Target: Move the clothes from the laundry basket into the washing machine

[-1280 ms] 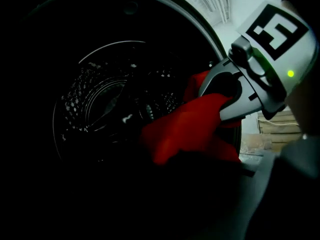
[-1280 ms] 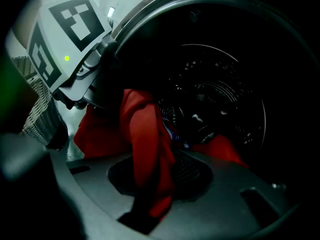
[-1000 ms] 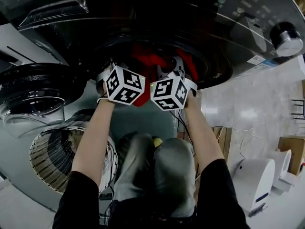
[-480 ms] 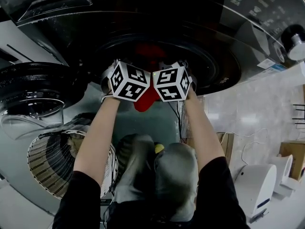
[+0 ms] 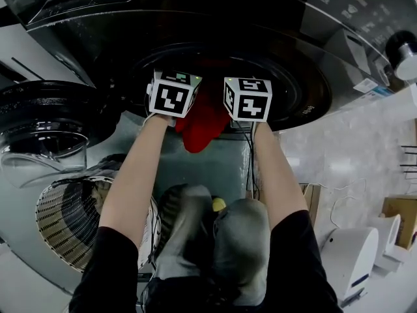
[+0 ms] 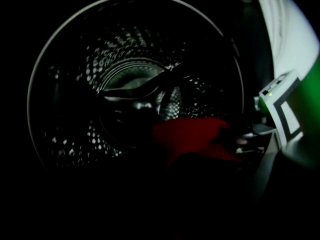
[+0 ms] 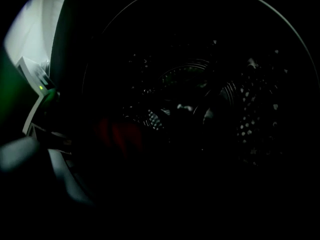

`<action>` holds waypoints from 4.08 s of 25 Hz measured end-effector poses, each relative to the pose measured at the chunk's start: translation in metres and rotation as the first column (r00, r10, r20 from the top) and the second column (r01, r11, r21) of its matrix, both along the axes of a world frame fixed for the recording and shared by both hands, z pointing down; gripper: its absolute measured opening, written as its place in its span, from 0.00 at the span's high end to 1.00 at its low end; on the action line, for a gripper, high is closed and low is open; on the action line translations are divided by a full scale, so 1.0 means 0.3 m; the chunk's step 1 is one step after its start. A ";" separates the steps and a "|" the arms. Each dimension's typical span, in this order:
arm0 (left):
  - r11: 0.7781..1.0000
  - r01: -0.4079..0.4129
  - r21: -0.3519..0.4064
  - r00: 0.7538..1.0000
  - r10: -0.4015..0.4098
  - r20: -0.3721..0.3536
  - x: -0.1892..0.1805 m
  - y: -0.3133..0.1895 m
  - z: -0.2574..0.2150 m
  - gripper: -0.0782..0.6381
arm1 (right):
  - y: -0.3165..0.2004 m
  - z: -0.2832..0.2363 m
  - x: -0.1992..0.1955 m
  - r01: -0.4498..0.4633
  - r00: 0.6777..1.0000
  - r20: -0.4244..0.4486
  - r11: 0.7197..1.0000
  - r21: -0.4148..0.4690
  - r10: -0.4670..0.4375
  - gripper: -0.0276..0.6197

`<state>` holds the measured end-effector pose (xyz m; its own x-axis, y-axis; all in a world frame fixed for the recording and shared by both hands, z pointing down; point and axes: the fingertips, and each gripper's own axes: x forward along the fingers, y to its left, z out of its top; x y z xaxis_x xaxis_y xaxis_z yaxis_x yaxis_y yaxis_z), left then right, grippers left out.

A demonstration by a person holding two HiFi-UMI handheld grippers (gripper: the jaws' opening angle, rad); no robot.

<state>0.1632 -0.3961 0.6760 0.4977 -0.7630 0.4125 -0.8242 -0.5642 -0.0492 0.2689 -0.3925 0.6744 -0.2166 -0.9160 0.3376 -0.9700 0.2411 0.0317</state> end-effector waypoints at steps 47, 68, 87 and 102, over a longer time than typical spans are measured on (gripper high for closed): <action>0.953 0.124 -0.276 0.978 -0.164 -0.126 -0.045 0.009 0.114 0.52 | 0.045 0.085 0.078 -0.133 0.981 0.117 0.974 -0.185 0.157 0.54; 0.980 0.052 -0.193 0.987 -0.080 -0.141 -0.039 0.088 0.032 0.56 | 0.146 0.023 0.045 -0.109 0.984 0.120 0.977 -0.182 0.132 0.66; 0.996 0.054 -0.069 0.988 -0.064 -0.138 -0.026 0.170 -0.043 0.88 | 0.250 -0.015 0.037 -0.036 0.998 0.052 0.996 -0.085 0.041 0.95; 0.987 0.098 -0.128 0.981 -0.117 -0.152 -0.067 0.359 -0.250 0.88 | 0.450 -0.239 0.073 -0.029 0.990 0.135 0.992 -0.122 0.045 0.95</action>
